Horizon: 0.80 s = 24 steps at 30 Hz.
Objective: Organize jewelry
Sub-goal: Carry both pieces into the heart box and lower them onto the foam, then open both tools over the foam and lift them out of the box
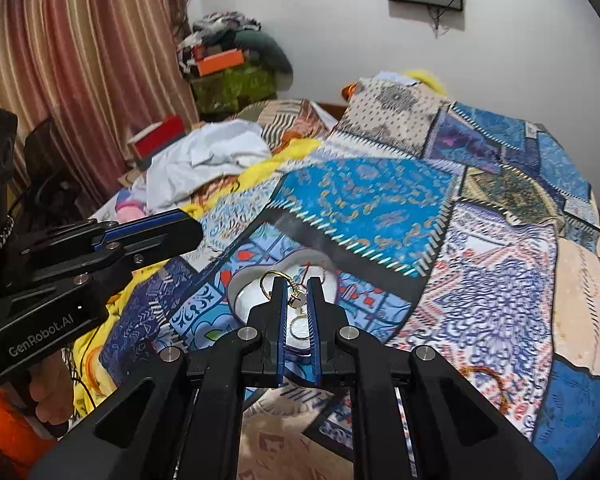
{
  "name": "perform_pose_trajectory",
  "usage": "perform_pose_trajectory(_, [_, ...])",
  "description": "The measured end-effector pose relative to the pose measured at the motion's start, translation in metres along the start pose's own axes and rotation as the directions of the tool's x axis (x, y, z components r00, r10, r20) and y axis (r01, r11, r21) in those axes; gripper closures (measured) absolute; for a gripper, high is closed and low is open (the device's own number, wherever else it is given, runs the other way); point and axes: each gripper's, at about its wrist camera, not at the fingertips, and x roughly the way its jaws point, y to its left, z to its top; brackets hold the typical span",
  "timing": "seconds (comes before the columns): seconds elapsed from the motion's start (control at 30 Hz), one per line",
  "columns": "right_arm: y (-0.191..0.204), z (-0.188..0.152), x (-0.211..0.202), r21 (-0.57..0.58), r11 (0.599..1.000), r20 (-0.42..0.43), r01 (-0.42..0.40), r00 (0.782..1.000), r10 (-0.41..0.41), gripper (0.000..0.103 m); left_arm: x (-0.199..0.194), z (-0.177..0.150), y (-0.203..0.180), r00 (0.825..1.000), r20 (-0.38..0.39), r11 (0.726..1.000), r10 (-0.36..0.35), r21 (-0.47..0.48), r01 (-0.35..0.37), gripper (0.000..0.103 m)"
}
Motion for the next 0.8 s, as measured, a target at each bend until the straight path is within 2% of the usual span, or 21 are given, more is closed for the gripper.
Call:
perform_pose_trajectory(0.27, [0.006, -0.004, 0.027, -0.006, 1.0, -0.061, -0.008, 0.998, 0.008, 0.095, 0.025, -0.01, 0.015, 0.998, -0.06, 0.999, -0.012, -0.042, 0.01, 0.094])
perform_pose_trajectory(0.57, [0.006, -0.006, 0.046, -0.011, 1.0, -0.102, 0.009, 0.995, -0.01, 0.094, 0.042, -0.019, 0.015, 0.993, -0.108, 0.998, -0.044, -0.044, 0.039, 0.094])
perform_pose_trajectory(0.8, [0.01, -0.006, 0.046, -0.044, 0.999, -0.099, 0.03, 0.995, -0.034, 0.094, 0.044, -0.02, 0.016, 0.992, -0.117, 0.998, -0.047, -0.046, 0.042, 0.094])
